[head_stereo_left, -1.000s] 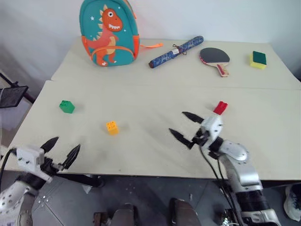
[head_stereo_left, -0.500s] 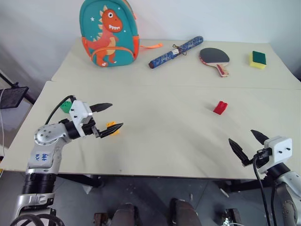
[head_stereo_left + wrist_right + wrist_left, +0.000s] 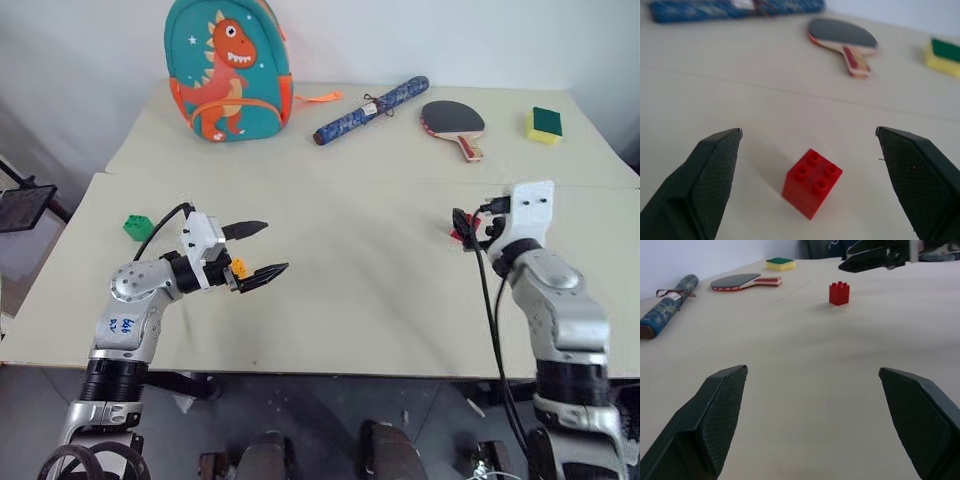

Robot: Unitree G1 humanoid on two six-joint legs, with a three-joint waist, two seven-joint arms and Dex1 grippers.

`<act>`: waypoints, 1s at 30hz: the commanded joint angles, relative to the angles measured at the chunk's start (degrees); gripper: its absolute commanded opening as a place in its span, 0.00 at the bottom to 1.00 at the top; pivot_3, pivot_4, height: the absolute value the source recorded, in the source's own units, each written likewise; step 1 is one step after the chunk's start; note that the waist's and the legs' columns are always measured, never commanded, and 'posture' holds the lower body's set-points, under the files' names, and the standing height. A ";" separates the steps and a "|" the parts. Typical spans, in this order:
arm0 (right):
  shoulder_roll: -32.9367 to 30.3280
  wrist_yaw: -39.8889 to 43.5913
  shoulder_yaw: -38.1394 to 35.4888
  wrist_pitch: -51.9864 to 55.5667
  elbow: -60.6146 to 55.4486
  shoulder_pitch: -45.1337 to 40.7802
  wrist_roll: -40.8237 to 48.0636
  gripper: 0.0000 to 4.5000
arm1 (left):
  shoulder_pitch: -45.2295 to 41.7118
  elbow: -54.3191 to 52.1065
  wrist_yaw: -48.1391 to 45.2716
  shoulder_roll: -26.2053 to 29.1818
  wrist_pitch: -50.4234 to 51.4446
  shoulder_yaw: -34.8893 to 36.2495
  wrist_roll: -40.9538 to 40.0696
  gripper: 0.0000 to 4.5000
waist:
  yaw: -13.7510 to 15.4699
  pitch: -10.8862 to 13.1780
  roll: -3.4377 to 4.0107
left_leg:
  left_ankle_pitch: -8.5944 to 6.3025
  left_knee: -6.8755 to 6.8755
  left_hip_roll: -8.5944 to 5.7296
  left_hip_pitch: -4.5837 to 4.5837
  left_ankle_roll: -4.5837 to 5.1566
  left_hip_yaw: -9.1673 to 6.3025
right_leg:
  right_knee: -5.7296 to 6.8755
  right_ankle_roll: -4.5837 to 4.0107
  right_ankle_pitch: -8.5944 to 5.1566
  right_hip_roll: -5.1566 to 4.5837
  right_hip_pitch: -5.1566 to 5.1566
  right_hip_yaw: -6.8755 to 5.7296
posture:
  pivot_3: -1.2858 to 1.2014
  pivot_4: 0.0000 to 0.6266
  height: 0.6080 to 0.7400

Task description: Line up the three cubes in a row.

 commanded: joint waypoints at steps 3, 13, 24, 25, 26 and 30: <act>4.05 -8.62 -1.53 -4.93 13.02 -6.97 -3.62 1.00 | 0.89 -3.92 1.69 -0.14 0.07 0.78 -0.01 1.00 | -0.04 0.00 0.01 | 0.00 -0.02 0.01 -0.01 0.00 -0.01 | -0.01 0.01 0.00 0.00 0.00 -0.01 | 0.52 0.24 1.00; 11.30 -18.09 -4.38 -4.66 12.13 -7.58 -3.25 0.52 | 2.65 -6.02 3.70 0.55 0.14 2.49 -0.29 1.00 | -0.75 0.04 0.07 | 0.00 -0.06 0.03 0.02 0.00 0.00 | 0.02 0.01 0.00 0.00 -0.01 -0.02 | 0.52 0.24 1.00; -13.90 68.43 21.03 -26.10 5.96 -1.00 8.26 0.34 | 6.12 -6.50 3.36 2.38 -0.26 4.52 -0.66 1.00 | -0.68 0.17 0.24 | -0.28 -0.05 0.03 0.03 0.17 0.04 | -0.20 0.14 0.03 0.05 0.05 -0.02 | 0.52 0.24 1.00; -14.46 72.36 22.14 -27.78 8.59 -1.89 7.96 0.34 | 6.27 -6.67 3.37 2.37 -0.15 4.63 -0.73 1.00 | -0.70 0.18 0.22 | -0.28 -0.02 0.02 0.03 0.17 0.09 | -0.21 0.14 0.04 0.04 0.05 -0.02 | 0.52 0.24 1.00; -13.93 74.01 22.74 -28.82 11.43 -3.27 7.59 0.34 | 6.38 -6.98 3.57 2.30 -0.02 4.67 -0.73 1.00 | -0.69 0.19 0.20 | -0.29 0.02 0.02 0.04 0.18 0.15 | -0.23 0.15 0.04 0.04 0.07 -0.03 | 0.52 0.24 1.00; -9.80 77.25 22.63 -34.73 20.98 -7.68 6.97 0.34 | 7.46 -8.79 4.17 2.06 0.68 4.86 -1.04 1.00 | -0.85 0.20 0.20 | -0.28 0.15 0.06 0.06 0.17 0.19 | -0.15 0.14 0.05 0.03 0.07 -0.02 | 0.52 0.24 1.00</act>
